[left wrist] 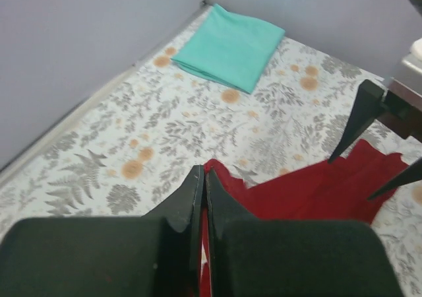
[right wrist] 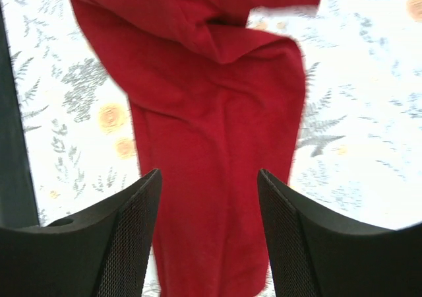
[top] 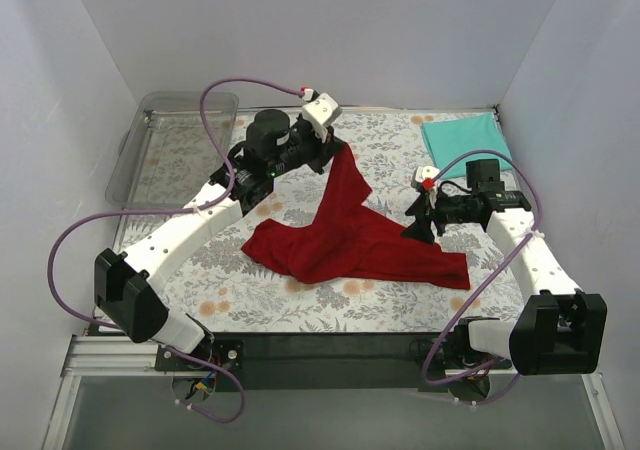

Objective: Fold and stack the t-shirts

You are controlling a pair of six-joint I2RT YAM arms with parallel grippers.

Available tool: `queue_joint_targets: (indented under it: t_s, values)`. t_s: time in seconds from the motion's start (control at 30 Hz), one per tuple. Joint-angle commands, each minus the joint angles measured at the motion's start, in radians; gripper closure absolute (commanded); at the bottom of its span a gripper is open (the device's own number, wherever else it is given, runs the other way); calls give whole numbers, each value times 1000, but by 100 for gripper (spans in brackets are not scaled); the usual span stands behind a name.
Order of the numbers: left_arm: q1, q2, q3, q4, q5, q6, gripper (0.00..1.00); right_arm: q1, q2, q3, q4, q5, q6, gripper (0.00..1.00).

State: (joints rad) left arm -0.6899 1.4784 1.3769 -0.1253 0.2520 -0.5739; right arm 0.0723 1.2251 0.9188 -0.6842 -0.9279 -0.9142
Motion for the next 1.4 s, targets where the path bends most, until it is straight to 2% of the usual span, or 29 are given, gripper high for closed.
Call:
queue_joint_targets:
  t_s: [0.0,0.2,0.33,0.47,0.57,0.7,0.8,0.83,0.9,1.0,1.03,1.07,1.17,1.37]
  values:
    - [20,-6,83,13,-14,110,100,-20,-10,75,5,-14,14,43]
    - [21,-50,105,151,15,221,100,-25,8,89,44,-54,86,42]
    - [30,-64,113,177,64,240,100,-25,22,103,109,-115,147,41]
    - [30,-79,110,178,72,241,100,-22,103,178,126,-150,208,40]
    - [35,-99,91,148,33,244,100,-23,132,227,130,-48,247,40]
    - [69,-165,10,130,-60,206,100,-52,154,252,143,237,356,40]
    - [110,-242,-96,82,-111,151,100,-147,168,226,129,334,391,40]
    - [125,-303,-155,67,-137,128,100,-219,172,185,97,354,356,40]
    - [130,-325,-208,59,-170,115,100,-245,171,167,63,383,289,41]
    - [133,-395,-303,30,-236,85,100,-259,159,98,-55,393,109,41]
    - [135,-432,-323,32,-238,80,100,-259,151,69,-83,374,74,41]
    - [133,-449,-361,30,-275,77,100,-261,148,63,-119,351,-39,41]
    - [135,-512,-416,29,-304,68,100,-258,148,43,-251,301,-170,43]
    - [138,-589,-475,13,-333,57,100,-175,189,-7,-311,331,-215,46]
